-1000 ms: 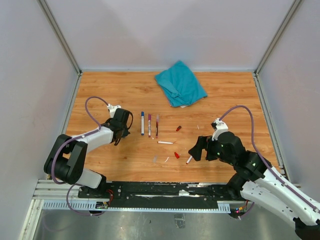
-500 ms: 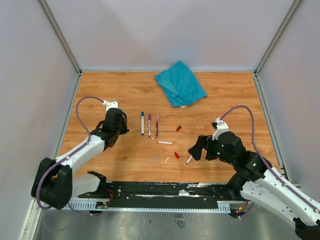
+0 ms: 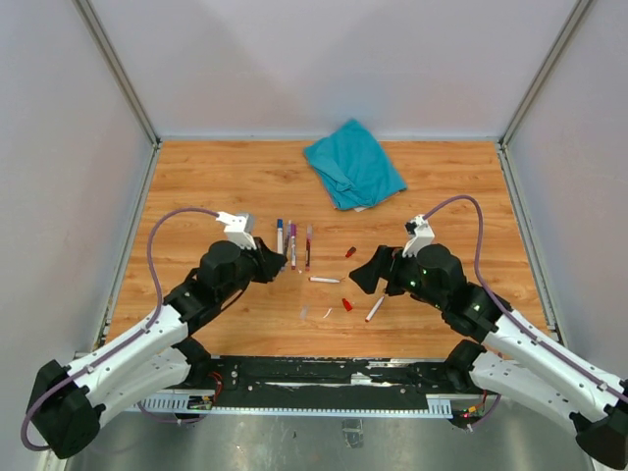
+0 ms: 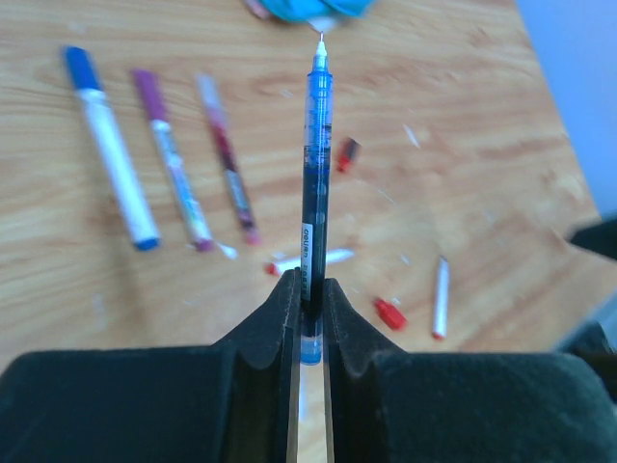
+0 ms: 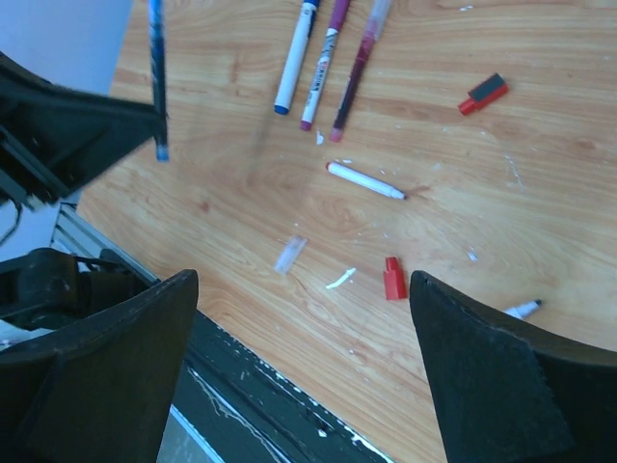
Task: Insert the pens into the pen caps
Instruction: Adjust the pen.
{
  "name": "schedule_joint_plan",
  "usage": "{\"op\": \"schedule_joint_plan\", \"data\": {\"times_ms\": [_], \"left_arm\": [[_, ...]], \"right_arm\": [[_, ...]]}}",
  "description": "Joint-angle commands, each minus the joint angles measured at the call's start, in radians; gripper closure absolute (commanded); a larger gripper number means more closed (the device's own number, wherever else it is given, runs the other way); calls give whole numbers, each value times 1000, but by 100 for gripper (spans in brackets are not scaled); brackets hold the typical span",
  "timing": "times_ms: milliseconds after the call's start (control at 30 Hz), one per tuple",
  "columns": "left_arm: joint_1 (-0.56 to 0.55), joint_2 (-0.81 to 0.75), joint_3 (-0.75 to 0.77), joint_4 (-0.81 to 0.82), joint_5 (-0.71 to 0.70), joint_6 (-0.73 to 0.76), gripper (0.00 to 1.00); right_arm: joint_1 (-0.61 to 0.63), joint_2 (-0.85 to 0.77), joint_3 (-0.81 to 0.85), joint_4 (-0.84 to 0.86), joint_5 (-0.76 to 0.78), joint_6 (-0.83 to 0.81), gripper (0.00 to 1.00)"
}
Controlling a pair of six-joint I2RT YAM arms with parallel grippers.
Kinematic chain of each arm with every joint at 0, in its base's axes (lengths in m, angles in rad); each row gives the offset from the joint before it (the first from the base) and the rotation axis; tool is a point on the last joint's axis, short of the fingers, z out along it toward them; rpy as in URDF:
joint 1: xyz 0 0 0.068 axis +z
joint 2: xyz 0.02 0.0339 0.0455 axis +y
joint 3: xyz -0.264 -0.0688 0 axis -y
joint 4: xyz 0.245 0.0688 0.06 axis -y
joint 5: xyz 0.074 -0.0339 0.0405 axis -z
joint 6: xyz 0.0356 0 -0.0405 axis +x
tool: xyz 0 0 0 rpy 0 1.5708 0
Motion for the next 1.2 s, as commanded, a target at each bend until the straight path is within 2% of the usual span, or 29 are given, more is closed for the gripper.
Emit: {"op": "schedule_joint_plan", "data": {"times_ms": [0,233,433,700,867,1167], "left_arm": [[-137,-14,-27,114,31,-71,100],[-339,88,-9,240,-16,-125,99],[-433,170,29,283,-55,-128,99],[-462,187,40,307,-77,-124,100],[-464,198,44,309,-73,-119,100],[-467,207,44,307,-81,-119,99]], "right_arm": [[-14,46,-8,169,-50,45,11],[0,140,-6,300,-86,71,22],[12,163,-41,379,-59,134,34],[12,194,-55,380,-63,177,40],[14,237,-62,447,-121,198,49],[15,274,-69,510,-175,216,79]]}}
